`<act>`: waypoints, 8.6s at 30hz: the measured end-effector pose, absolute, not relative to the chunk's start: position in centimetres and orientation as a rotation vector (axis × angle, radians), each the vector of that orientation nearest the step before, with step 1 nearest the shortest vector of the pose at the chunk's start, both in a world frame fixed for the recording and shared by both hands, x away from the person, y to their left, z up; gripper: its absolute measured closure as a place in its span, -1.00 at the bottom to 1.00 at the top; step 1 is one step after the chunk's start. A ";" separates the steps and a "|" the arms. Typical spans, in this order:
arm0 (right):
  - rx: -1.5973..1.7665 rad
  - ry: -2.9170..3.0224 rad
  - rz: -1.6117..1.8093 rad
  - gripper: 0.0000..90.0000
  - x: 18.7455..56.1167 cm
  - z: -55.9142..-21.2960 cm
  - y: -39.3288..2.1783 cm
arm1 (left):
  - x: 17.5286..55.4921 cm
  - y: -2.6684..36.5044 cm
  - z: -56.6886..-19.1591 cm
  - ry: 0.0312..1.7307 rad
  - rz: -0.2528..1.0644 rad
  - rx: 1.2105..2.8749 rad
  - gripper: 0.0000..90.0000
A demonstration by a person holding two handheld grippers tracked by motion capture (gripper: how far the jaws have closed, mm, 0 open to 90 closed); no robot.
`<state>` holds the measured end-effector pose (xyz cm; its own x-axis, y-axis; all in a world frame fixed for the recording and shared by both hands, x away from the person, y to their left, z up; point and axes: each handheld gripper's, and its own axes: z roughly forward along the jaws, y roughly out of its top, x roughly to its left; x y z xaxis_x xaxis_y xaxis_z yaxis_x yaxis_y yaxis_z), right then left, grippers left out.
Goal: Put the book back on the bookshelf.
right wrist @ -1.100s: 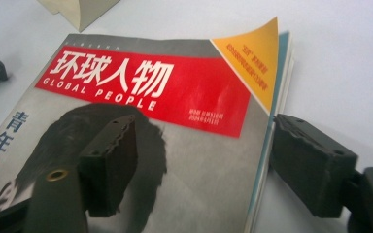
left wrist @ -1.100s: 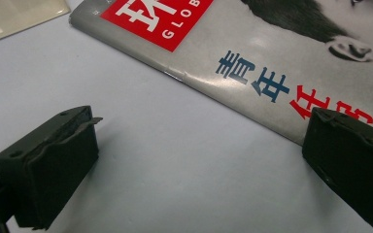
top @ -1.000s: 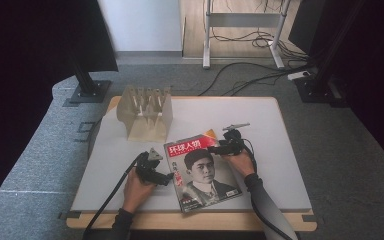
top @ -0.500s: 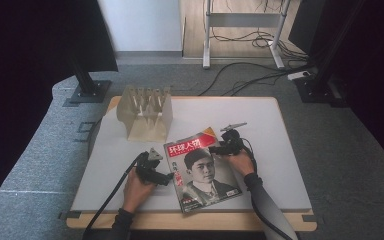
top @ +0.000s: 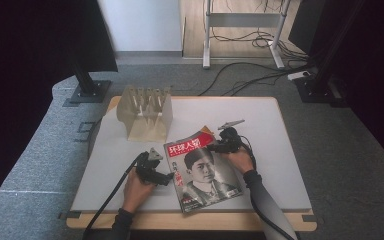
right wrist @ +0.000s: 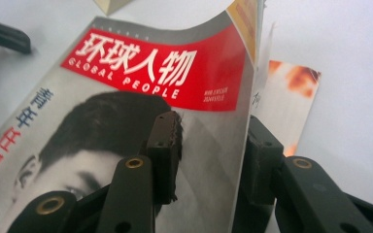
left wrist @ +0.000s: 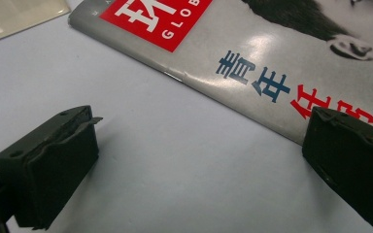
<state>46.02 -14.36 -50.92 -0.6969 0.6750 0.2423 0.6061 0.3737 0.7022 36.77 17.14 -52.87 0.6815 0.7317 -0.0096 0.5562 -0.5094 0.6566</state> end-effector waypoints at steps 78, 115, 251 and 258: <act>0.594 2.316 1.237 0.91 34.7 -38.6 -12.4 | 40.4 14.4 -47.9 0.814 -0.136 2.305 0.08; 0.673 2.239 1.194 0.87 35.2 -36.1 -15.3 | 38.0 14.0 -38.9 0.721 0.234 2.302 0.84; 1.166 2.336 1.006 -1.00 33.8 -53.6 -24.9 | 37.9 31.9 -30.6 1.221 0.596 1.860 0.94; 1.161 2.336 1.004 -1.00 33.8 -53.6 -24.9 | 40.0 30.9 -31.2 1.253 0.649 1.838 0.94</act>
<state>33.81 -24.89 -53.61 -0.6057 0.7957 0.0055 0.5515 0.4149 0.7237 40.02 30.89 -31.18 0.3775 0.9257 -0.0235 0.5143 -0.1885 0.8366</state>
